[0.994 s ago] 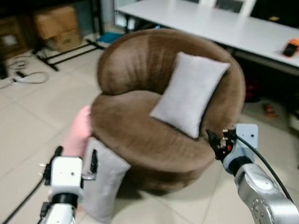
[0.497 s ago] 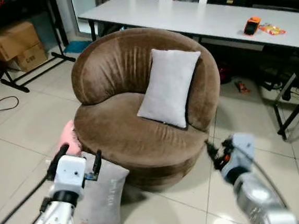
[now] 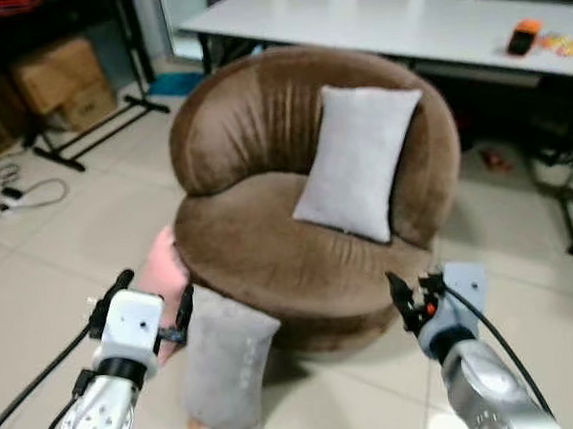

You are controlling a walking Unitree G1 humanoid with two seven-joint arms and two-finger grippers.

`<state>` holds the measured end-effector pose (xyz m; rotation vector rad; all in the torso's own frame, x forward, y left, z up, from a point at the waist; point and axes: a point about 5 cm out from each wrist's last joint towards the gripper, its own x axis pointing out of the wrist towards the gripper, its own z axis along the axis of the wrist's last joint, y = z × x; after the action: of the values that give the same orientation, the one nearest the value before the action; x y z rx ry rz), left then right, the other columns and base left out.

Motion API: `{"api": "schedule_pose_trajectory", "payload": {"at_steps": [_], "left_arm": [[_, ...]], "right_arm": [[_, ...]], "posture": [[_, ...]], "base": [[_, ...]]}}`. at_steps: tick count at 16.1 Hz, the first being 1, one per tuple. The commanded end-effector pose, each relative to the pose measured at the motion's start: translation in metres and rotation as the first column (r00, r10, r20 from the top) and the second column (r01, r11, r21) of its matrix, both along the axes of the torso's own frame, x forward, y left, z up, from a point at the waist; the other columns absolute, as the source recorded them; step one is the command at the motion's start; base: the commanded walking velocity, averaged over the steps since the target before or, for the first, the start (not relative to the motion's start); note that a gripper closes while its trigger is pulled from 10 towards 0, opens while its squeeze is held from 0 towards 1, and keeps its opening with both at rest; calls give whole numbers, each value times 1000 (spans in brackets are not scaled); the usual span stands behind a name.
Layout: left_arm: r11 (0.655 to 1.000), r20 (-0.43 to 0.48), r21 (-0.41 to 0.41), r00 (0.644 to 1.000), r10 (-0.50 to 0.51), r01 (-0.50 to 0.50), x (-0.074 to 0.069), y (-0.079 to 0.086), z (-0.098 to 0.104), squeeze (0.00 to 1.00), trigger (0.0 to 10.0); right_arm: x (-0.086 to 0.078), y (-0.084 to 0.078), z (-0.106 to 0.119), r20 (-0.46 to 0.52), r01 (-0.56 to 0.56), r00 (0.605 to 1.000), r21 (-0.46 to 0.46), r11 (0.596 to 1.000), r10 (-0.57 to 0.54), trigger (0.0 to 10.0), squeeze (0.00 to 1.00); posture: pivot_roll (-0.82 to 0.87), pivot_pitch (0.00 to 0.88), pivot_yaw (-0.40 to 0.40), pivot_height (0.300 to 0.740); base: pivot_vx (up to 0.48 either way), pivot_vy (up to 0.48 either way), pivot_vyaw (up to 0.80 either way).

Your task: Move the pillow to the sofa from floor

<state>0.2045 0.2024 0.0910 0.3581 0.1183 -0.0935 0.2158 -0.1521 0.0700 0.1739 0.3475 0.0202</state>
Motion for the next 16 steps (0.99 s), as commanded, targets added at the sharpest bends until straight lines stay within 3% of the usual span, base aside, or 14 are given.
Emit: {"api": "schedule_pose_trajectory", "payload": {"at_steps": [1,13,16], "left_arm": [[1000,10,-7,1000,-17,17,3,-4,2,55,10000],[1000,27,-15,999,19,-19,2,-4,2,51,10000],[996,45,-85,999,20,-17,2,-8,4,55,10000]], "right_arm": [[-1,-4,-2,-14,7,1000,-16,1000,-7,10000,0],[10,2,0,-8,-39,999,-5,999,39,10000,0],[9,2,1,-7,-67,998,-30,997,66,10000,0]], "posture": [[-27,0,4,740],[-13,0,-25,740],[-20,0,-30,740]], "base": [[0,405,-800],[0,407,-67],[0,0,0]]}}
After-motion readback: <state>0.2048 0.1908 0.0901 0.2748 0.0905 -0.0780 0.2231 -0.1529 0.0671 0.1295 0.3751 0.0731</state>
